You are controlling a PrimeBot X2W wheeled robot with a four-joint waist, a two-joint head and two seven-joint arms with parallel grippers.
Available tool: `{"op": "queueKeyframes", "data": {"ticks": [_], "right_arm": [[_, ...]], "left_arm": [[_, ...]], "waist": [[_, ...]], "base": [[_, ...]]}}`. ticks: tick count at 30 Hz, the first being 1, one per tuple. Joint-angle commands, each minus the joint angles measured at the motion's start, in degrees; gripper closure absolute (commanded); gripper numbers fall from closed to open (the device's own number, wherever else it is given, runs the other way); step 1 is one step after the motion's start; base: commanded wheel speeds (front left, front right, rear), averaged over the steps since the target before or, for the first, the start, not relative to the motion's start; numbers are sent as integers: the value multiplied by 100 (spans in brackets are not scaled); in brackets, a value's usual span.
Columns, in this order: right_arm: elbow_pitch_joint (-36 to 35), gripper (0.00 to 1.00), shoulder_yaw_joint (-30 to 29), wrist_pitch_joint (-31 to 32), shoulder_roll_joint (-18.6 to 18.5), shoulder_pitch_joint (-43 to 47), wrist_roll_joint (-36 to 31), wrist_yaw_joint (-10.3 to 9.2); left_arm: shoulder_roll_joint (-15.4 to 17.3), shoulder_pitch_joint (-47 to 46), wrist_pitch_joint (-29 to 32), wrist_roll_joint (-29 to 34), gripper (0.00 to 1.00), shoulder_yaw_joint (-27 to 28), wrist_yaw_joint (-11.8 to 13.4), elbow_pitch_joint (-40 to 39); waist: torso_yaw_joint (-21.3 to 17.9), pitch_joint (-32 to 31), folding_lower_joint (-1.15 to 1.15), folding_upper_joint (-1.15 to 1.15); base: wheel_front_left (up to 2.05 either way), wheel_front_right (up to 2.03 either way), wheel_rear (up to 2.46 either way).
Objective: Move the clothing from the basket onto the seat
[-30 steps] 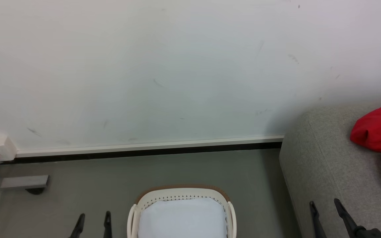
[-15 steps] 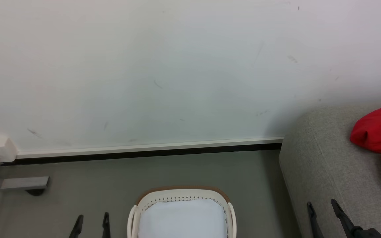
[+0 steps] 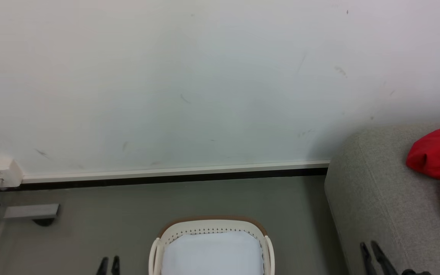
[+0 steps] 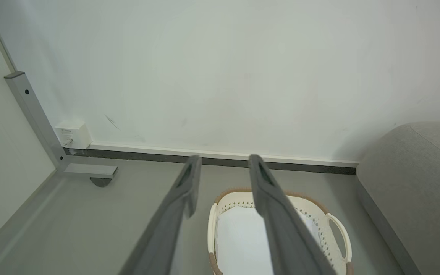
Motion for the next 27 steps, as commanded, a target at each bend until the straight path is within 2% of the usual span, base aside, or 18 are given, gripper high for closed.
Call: {"op": "queueKeyframes", "data": {"ticks": [1, 27], "right_arm": [[29, 100, -4, 8, 3, 16, 26, 0], [-112, 100, -307, 678, -2, -184, 2584, -3]], "left_arm": [[-6, -2, 14, -25, 100, 7, -4, 40], [-2, -351, 684, -2664, 100, 209, -282, 38]], "waist": [[1, 1, 0, 0], [59, 81, 0, 0]], "base": [[0, 0, 0], [0, 0, 0]]}}
